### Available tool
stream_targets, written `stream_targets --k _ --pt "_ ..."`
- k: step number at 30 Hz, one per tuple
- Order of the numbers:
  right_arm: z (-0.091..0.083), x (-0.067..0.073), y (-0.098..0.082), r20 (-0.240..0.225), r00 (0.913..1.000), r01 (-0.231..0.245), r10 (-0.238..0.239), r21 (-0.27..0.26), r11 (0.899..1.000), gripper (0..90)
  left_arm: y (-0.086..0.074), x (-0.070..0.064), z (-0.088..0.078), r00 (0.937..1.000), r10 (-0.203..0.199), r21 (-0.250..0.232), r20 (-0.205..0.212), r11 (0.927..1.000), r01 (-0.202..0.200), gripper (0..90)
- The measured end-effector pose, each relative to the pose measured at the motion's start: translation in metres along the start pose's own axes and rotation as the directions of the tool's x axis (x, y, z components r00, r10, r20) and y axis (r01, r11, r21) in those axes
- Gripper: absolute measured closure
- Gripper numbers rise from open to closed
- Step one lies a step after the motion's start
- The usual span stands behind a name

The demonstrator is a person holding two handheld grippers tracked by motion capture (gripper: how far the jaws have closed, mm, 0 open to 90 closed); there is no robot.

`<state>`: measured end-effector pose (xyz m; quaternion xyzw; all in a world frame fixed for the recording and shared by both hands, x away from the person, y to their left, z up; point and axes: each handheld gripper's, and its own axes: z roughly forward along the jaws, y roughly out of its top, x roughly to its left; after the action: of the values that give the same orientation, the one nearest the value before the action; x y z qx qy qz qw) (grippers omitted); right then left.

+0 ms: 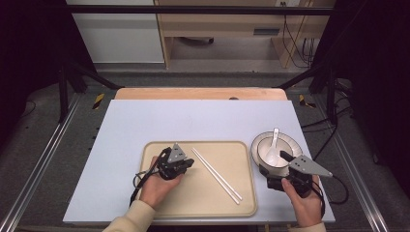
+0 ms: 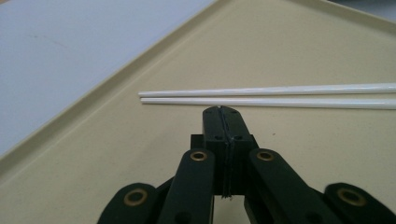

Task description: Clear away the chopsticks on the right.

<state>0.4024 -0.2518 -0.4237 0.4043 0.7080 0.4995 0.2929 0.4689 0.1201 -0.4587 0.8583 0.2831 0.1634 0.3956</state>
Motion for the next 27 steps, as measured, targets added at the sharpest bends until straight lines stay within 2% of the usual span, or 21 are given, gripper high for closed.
stream_targets --k 2,3,6,8,14,20,24,27 --pt "-0.001 0.001 -0.002 0.021 0.9998 0.000 0.000 -0.008 1.000 12.0 0.002 -0.003 0.002 0.9998 0.019 0.017 -0.009 0.9997 -0.019 89.6" --pt "-0.002 0.002 -0.003 0.048 0.9988 0.007 -0.006 -0.024 1.000 12.1 0.002 -0.004 0.003 0.9997 0.021 0.020 -0.008 0.9996 -0.021 89.6" --pt "-0.003 0.000 -0.005 0.081 0.9967 0.008 -0.005 -0.047 0.999 11.1 0.002 -0.005 0.008 0.9997 0.021 0.027 -0.014 0.9994 -0.021 89.6" --pt "-0.003 -0.002 -0.006 0.071 0.9973 -0.011 0.014 -0.049 0.999 11.0 0.001 -0.006 0.011 0.9997 0.022 0.038 -0.013 0.9990 -0.022 89.6" --pt "-0.005 -0.007 -0.009 0.069 0.9973 -0.022 0.024 -0.043 0.999 10.1 0.003 -0.004 0.020 0.9995 0.011 0.050 -0.028 0.9987 -0.010 89.7" --pt "-0.007 -0.013 -0.014 0.066 0.9969 -0.039 0.042 -0.043 0.998 10.2 0.005 -0.002 0.030 0.9988 0.025 0.089 -0.042 0.9958 -0.021 89.6" --pt "-0.007 -0.017 -0.018 0.063 0.9965 -0.053 0.055 -0.030 0.998 10.4 0.007 0.002 0.033 0.9989 0.009 0.092 -0.046 0.9958 -0.005 89.6" --pt "-0.008 -0.017 -0.017 0.064 0.9964 -0.054 0.056 -0.035 0.998 10.7 0.010 0.004 0.037 0.9982 0.027 0.092 -0.054 0.9955 -0.022 89.6"
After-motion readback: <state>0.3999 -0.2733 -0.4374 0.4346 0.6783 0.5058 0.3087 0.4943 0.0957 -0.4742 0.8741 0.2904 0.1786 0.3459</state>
